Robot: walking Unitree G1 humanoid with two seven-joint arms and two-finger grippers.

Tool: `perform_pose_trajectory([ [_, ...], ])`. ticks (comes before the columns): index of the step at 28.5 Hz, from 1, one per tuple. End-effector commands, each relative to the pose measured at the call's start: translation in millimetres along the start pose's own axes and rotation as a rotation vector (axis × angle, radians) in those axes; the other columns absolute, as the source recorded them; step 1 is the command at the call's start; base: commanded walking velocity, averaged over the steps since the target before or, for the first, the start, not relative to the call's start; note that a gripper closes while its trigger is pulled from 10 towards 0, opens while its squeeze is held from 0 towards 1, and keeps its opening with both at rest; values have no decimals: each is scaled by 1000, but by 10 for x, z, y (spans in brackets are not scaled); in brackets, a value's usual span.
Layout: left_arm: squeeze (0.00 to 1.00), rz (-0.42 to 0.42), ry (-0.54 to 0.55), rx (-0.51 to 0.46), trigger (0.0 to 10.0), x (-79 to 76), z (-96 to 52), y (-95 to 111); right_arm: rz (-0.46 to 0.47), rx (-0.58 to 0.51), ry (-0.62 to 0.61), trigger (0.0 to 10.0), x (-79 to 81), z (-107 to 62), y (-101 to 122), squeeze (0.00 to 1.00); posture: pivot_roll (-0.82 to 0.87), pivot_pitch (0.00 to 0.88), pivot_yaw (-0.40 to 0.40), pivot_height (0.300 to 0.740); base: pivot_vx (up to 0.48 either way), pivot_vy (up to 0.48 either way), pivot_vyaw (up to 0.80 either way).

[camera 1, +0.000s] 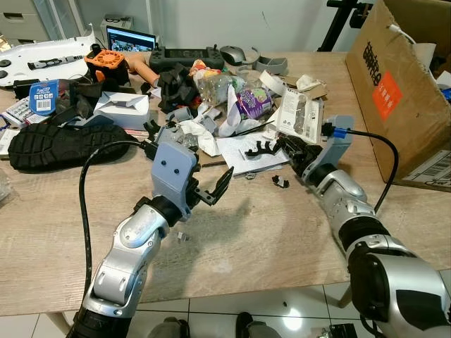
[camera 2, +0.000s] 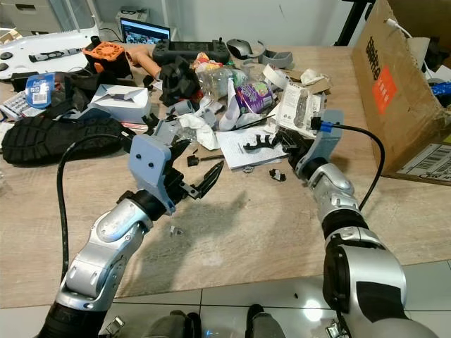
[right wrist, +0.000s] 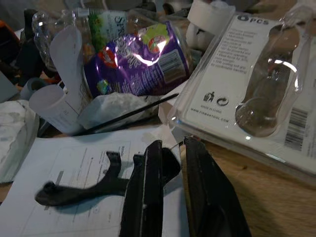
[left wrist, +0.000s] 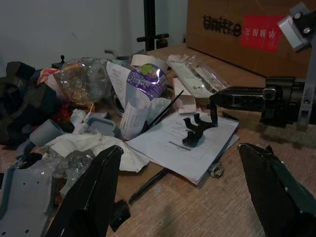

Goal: Picking trash to rubbish bin

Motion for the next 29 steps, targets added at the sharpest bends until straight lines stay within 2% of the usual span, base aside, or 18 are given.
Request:
perform_pose_trajectory([
  [1,0,2,-2,14,10000,-14,-1,-48,9,0,-9,0,-54,-3,30,0,126,248,-36,740,0,0,0],
  [5,0,5,5,7,10000,6,23,-42,27,-60,5,0,-53,72,240,0,121,250,-45,740,0,0,0],
  [6,0,2,11,0,10000,8,17,-32,41,-123,25,0,-40,125,437,0,112,249,-47,740,0,0,0],
  [7,0,1,12,-1,10000,7,15,-30,50,-146,31,0,-38,141,507,0,112,249,-47,740,0,0,0],
  [8,0,2,13,-2,10000,10,27,-32,75,-205,44,0,-36,179,694,0,106,232,-50,740,0,0,0],
  [13,0,-4,22,-13,10000,21,42,-28,98,-320,76,0,-44,223,1093,0,87,244,-53,740,0,0,0],
  [14,0,-7,17,-13,10000,1,47,-42,67,-316,91,0,-39,226,1134,0,84,237,-52,740,0,0,0],
  [17,0,-7,13,-12,10000,-11,73,-56,0,-270,93,353,-35,217,1031,0,75,236,-60,740,0,0,0],
  [18,0,-8,16,-17,10000,-24,70,-46,-31,-206,71,10000,-48,188,822,1000,83,250,-63,740,0,0,0],
  [21,0,-4,19,-16,10000,-21,51,-44,22,-171,74,10000,1,155,613,1000,90,256,-64,740,0,0,0],
  [29,0,-2,20,3,10000,9,-15,-69,58,-117,71,10000,108,144,374,1000,97,281,-51,740,0,0,0],
])
Point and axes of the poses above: a point about 5 cm out from each wrist's last joint towards the gripper, its own z axis pointing out of the wrist towards the gripper, its own y axis along the axis of the wrist's last joint, x = y × z, the point moved 6 cm from there along z, pointing out of the wrist towards the gripper, and after that the axes turned 15 degrees about -z, right-handed, at the moved point
